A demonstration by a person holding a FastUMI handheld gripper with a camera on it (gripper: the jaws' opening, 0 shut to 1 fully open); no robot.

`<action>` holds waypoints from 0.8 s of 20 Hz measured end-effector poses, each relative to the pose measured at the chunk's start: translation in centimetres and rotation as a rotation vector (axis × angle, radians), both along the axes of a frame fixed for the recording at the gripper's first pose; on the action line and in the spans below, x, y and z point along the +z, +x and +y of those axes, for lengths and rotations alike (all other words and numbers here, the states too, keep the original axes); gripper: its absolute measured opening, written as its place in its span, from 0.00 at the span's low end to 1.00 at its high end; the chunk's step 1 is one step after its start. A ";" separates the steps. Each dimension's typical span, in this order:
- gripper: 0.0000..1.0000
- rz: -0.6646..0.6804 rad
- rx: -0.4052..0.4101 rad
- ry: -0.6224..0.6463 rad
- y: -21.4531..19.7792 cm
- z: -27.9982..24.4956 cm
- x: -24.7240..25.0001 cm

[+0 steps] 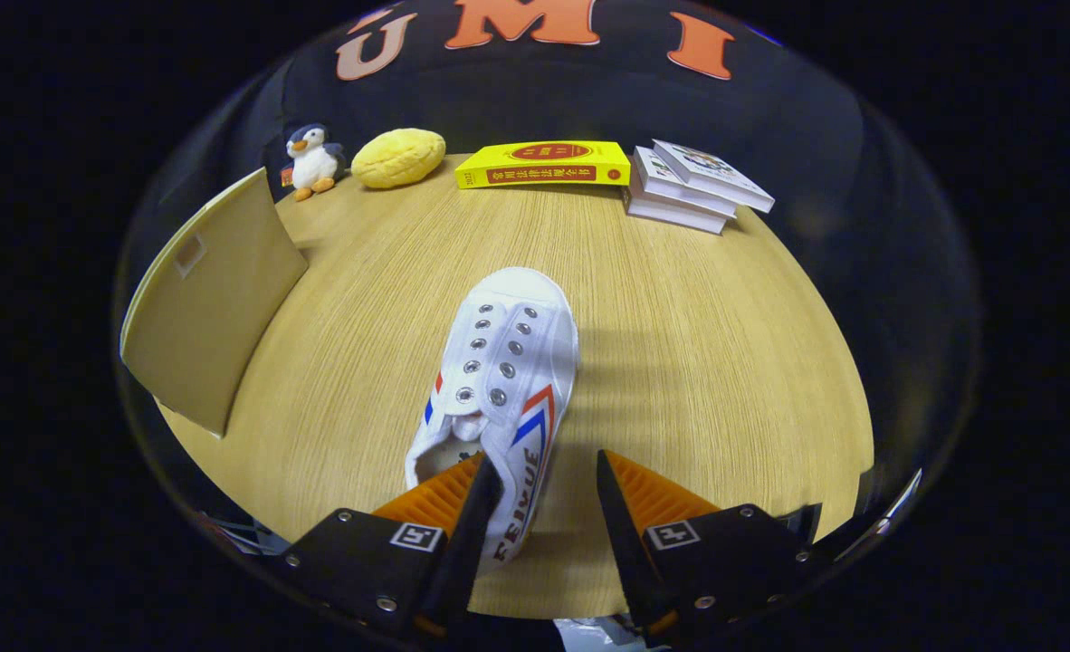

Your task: Open the storage box then place both shoes into the box .Put the left shoe in first, then the right shoe, with the right side of both shoes facing outward in a uniform manner.

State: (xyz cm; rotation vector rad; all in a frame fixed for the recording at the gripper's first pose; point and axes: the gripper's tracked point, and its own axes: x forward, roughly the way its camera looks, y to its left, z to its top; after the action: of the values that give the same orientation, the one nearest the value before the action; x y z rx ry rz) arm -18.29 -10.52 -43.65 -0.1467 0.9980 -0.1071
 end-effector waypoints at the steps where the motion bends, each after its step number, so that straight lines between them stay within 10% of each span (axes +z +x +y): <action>1: 0.63 -0.025 -0.003 0.001 0.4 0.1 -0.1; 13: 0.33 -0.101 -0.049 0.087 2.7 0.6 -0.9; 16: 0.11 -0.081 -0.143 0.091 2.7 -1.1 -0.9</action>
State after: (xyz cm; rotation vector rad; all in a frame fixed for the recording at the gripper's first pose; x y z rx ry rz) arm -15.55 -11.67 -44.57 0.0121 0.9301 -0.1969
